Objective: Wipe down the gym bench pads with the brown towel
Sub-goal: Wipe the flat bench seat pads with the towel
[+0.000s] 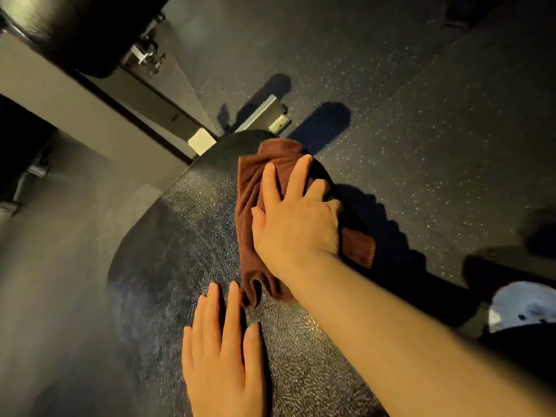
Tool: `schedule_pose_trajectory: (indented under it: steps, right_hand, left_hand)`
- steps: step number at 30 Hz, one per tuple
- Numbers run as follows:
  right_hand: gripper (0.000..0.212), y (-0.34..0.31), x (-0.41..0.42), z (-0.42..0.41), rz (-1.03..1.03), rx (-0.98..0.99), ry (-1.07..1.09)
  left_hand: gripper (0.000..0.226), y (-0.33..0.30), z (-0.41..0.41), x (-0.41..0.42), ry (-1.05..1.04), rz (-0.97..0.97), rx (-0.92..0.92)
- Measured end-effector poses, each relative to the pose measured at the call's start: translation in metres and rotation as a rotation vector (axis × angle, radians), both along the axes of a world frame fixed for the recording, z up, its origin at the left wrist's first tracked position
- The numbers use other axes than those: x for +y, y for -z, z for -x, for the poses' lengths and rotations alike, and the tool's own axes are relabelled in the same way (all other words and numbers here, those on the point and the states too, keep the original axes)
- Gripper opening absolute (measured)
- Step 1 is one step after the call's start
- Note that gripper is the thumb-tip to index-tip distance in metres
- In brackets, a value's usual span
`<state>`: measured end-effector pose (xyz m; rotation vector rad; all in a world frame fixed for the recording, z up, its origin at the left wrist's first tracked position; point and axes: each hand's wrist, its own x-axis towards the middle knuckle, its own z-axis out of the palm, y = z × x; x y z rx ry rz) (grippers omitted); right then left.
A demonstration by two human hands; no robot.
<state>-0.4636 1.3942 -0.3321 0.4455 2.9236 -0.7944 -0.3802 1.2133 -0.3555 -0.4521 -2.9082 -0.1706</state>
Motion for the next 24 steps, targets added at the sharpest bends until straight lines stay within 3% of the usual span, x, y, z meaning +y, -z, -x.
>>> schedule_pose_trajectory:
  steps: [5, 10, 17, 24]
  right_hand:
    - [0.065, -0.004, 0.003, 0.049, -0.064, 0.026, 0.031]
    - [0.065, -0.001, -0.004, 0.045, -0.078, 0.032, 0.027]
    - [0.064, 0.001, -0.008, -0.012, -0.105, 0.016, -0.066]
    - [0.064, 0.007, -0.013, -0.107, -0.11, 0.01, -0.092]
  left_hand:
    - [0.057, 0.002, 0.007, 0.003, 0.035, 0.014, 0.045]
    - [0.056, 0.004, 0.002, -0.001, -0.036, 0.052, -0.061]
    - [0.056, -0.003, 0.007, 0.005, -0.072, 0.021, -0.085]
    - [0.07, -0.012, 0.0, 0.005, -0.104, -0.09, -0.128]
